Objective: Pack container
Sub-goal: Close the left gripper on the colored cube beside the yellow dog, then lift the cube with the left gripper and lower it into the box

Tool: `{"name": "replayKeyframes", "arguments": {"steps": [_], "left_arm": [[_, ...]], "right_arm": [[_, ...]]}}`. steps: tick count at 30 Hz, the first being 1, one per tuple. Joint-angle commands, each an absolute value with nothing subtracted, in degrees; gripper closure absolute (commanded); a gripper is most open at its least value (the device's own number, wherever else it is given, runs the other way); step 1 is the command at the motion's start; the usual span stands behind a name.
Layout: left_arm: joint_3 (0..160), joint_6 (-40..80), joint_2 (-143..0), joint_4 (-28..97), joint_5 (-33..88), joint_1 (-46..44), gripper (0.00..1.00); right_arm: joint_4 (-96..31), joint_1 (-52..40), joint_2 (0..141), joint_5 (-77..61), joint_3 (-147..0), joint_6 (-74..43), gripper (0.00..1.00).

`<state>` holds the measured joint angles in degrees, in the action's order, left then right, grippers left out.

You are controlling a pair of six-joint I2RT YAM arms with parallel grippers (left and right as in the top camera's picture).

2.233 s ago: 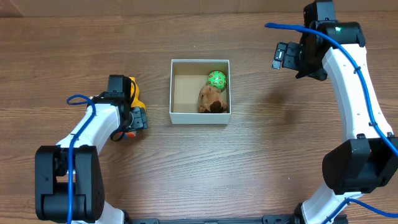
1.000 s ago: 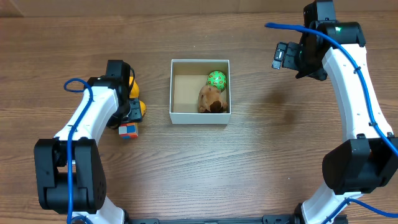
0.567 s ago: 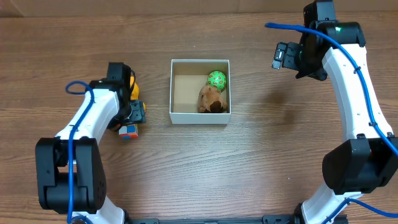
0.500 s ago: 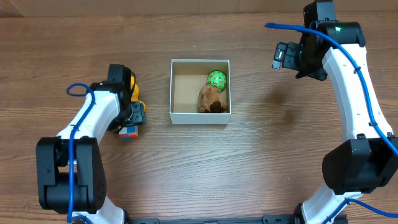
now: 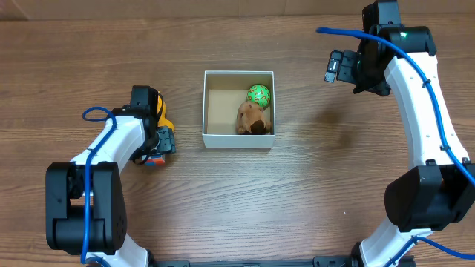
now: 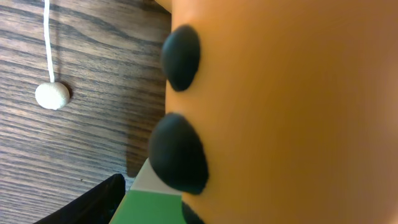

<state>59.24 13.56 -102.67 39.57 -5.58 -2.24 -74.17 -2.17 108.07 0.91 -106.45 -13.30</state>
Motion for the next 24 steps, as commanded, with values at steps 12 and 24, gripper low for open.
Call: {"name": "replayKeyframes", "arguments": {"steps": [12, 24], "left_arm": [[57.32, 14.33, -103.50, 38.24, -4.93, -2.26, 0.39], [58.02, 14.11, -103.44, 40.16, -5.06, -2.26, 0.55]], "right_arm": [[-74.02, -1.85, 106.72, 1.39, -107.26, -13.54, 0.00], [-74.02, -1.85, 106.72, 1.39, -107.26, -13.54, 0.00]]}}
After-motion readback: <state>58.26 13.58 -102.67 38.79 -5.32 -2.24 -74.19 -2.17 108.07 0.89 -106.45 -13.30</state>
